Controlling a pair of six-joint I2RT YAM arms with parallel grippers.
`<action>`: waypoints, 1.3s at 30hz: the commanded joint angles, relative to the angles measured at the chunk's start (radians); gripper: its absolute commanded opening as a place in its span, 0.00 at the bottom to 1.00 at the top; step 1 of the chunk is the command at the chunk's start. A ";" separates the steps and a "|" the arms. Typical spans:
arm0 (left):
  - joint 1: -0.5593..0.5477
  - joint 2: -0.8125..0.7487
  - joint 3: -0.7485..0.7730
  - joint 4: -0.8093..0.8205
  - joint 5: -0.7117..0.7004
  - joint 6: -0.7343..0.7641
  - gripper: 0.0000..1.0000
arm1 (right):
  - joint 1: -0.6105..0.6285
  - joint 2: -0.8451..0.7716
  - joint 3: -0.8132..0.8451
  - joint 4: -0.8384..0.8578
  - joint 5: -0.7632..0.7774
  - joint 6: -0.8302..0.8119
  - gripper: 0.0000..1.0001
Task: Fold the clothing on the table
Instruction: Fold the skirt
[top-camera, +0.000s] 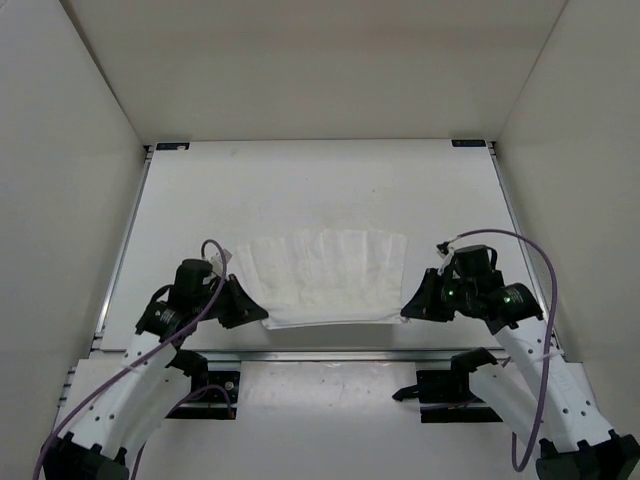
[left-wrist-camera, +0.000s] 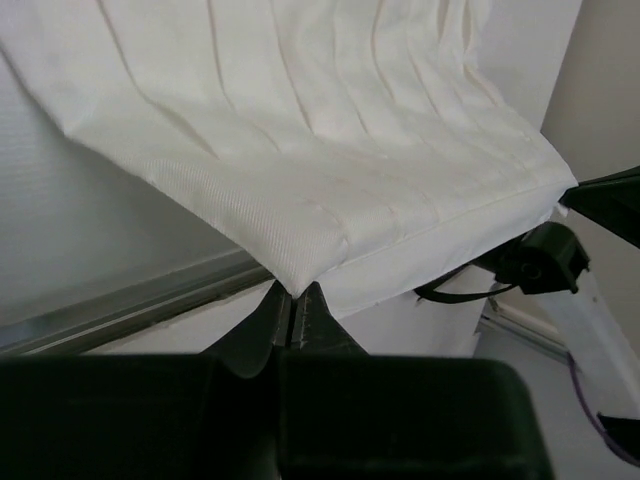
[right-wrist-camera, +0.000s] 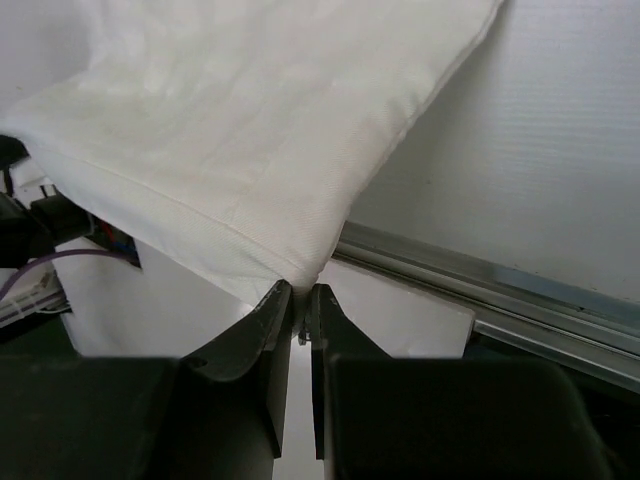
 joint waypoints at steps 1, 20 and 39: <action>0.079 0.163 0.116 0.024 -0.053 0.069 0.00 | -0.126 0.078 0.119 -0.100 0.030 -0.170 0.00; 0.246 0.975 0.625 0.326 0.060 0.155 0.00 | -0.217 0.795 0.592 0.250 0.032 -0.321 0.00; 0.167 0.472 0.277 0.239 -0.006 0.133 0.00 | -0.202 0.288 0.244 0.117 0.112 -0.289 0.01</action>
